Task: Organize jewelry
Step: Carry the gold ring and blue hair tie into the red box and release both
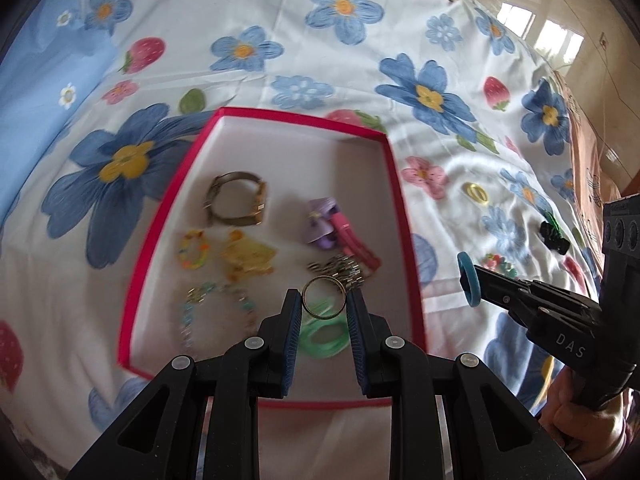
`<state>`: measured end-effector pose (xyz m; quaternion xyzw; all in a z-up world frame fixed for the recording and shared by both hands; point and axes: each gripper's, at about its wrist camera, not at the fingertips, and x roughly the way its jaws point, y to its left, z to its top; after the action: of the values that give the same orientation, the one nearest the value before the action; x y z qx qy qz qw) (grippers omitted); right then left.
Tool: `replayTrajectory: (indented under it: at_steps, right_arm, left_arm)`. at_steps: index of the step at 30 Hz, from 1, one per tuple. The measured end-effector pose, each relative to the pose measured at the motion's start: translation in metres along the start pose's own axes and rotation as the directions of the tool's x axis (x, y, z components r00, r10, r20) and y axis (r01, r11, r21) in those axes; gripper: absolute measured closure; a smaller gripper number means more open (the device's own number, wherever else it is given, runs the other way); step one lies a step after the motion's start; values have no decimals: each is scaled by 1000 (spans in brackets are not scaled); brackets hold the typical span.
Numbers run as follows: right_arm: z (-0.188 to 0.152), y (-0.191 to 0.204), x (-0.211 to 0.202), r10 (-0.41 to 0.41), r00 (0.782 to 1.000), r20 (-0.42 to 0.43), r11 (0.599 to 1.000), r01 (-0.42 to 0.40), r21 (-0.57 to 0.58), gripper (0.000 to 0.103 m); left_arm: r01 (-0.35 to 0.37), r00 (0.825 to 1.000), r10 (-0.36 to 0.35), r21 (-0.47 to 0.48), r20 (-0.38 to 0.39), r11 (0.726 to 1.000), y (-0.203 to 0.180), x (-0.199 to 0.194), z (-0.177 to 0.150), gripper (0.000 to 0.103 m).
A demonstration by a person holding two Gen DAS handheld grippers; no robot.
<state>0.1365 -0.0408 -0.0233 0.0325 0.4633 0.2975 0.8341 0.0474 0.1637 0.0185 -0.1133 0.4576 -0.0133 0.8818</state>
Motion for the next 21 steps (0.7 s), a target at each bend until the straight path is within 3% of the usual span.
replayTrajectory:
  at_steps: [21]
  right_arm:
    - [-9, 52, 44, 22, 996, -92, 994, -32, -106, 100]
  left_arm:
    - [-65, 998, 64, -66, -21, 996, 47, 2, -9, 81]
